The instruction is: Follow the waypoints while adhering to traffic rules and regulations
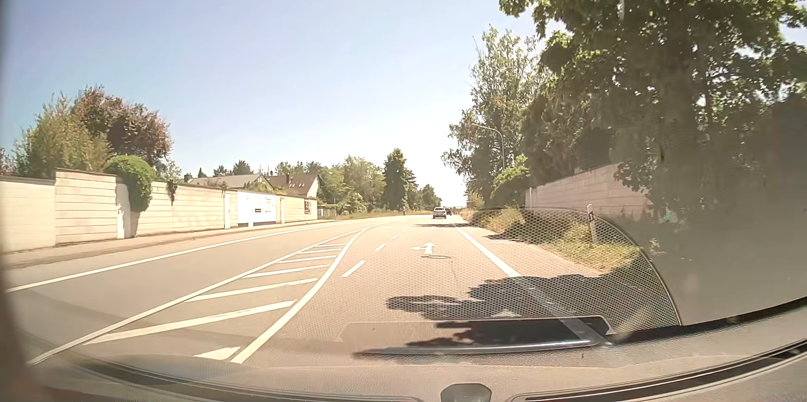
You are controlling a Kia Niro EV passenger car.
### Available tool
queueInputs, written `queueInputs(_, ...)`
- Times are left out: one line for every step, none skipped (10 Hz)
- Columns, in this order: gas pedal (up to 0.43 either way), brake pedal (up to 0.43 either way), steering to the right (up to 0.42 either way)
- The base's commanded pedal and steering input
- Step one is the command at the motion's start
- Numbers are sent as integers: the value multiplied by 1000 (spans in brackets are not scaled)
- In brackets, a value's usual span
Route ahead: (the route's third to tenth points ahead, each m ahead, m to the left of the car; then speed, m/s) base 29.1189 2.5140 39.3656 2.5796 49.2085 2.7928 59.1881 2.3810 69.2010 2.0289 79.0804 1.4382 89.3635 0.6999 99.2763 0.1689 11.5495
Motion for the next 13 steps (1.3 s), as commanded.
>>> queueInputs(47,30,3)
queueInputs(47,30,3)
queueInputs(47,30,3)
queueInputs(47,30,3)
queueInputs(47,30,3)
queueInputs(47,30,3)
queueInputs(47,30,3)
queueInputs(47,30,3)
queueInputs(47,30,3)
queueInputs(47,30,2)
queueInputs(47,30,2)
queueInputs(47,30,0)
queueInputs(47,30,0)
